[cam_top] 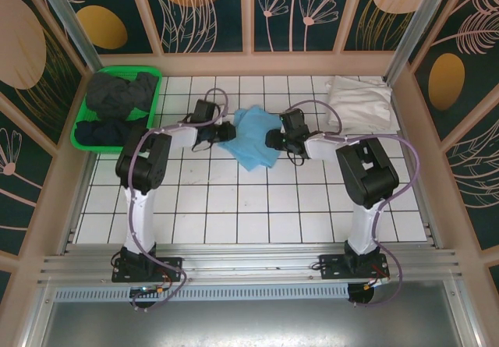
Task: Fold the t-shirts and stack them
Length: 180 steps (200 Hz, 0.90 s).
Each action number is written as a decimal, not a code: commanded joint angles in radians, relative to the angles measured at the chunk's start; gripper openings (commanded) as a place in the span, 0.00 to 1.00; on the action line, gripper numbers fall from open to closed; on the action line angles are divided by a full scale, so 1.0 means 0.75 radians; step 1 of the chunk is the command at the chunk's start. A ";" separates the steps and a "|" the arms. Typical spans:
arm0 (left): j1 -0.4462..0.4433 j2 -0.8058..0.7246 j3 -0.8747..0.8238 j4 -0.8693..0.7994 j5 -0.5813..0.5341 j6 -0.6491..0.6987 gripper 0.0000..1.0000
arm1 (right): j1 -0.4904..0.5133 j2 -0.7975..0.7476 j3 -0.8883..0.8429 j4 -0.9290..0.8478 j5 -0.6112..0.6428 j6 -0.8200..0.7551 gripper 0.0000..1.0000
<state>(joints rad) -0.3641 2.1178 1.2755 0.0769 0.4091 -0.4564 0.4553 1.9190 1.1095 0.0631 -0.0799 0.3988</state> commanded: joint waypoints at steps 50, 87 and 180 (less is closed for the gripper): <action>-0.300 -0.417 -0.623 0.528 0.169 -0.396 0.28 | -0.083 -0.017 0.141 -0.109 0.027 -0.179 0.51; -0.262 -0.650 -0.567 0.161 -0.173 -0.246 0.49 | -0.041 -0.292 -0.125 -0.018 0.074 -0.159 0.51; -0.181 -0.118 -0.030 0.002 -0.090 -0.054 0.38 | 0.213 -0.644 -0.553 -0.031 0.120 0.001 0.54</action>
<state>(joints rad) -0.4984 1.9442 1.1828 0.1429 0.2798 -0.5499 0.5709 1.4445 0.7303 0.0410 -0.0074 0.3580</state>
